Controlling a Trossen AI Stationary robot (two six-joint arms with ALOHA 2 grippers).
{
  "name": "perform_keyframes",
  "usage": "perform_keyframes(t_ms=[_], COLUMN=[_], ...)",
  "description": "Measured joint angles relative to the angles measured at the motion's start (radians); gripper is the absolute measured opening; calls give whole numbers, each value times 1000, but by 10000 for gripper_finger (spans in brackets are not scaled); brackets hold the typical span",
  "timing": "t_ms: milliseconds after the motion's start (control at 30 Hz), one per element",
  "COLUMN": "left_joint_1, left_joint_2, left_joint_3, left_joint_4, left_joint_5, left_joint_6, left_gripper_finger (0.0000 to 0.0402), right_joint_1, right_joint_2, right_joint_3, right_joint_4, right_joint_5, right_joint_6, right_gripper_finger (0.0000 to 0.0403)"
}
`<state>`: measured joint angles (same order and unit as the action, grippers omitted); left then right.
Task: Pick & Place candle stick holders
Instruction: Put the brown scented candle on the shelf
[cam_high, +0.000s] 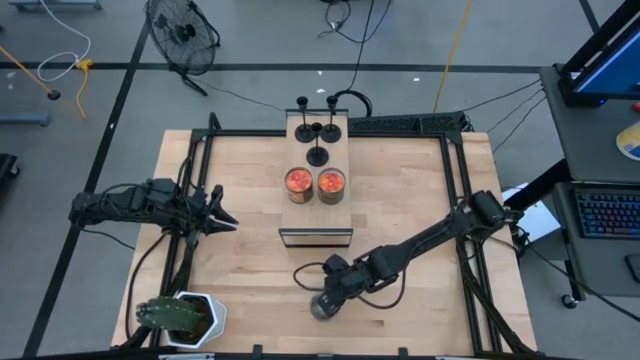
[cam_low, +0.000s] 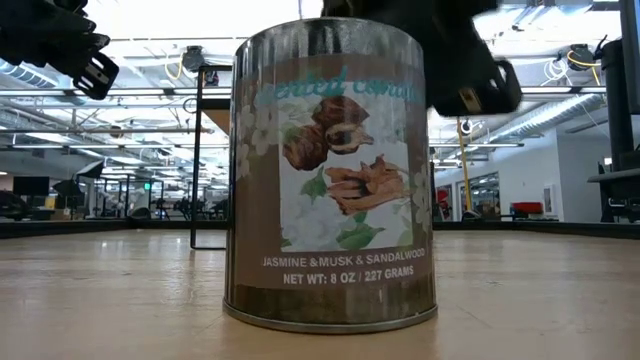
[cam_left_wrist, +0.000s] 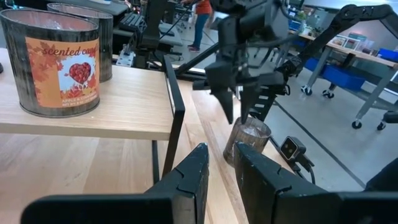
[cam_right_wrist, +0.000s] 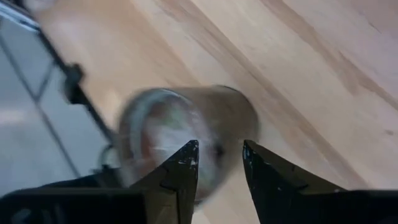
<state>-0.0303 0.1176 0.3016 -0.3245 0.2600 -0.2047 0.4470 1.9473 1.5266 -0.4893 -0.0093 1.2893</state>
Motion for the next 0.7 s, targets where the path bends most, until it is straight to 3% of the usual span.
perform_keyframes(t_ms=[700], left_joint_1=[1], left_joint_2=[0], left_joint_3=[0], left_joint_4=[-24], left_joint_5=[0], left_joint_6=[-10], left_gripper_finger=[81], right_joint_1=[-5], right_joint_2=[29], right_joint_3=[2], right_joint_4=[-11], right_joint_5=[10], right_joint_6=[-19], right_gripper_finger=[118])
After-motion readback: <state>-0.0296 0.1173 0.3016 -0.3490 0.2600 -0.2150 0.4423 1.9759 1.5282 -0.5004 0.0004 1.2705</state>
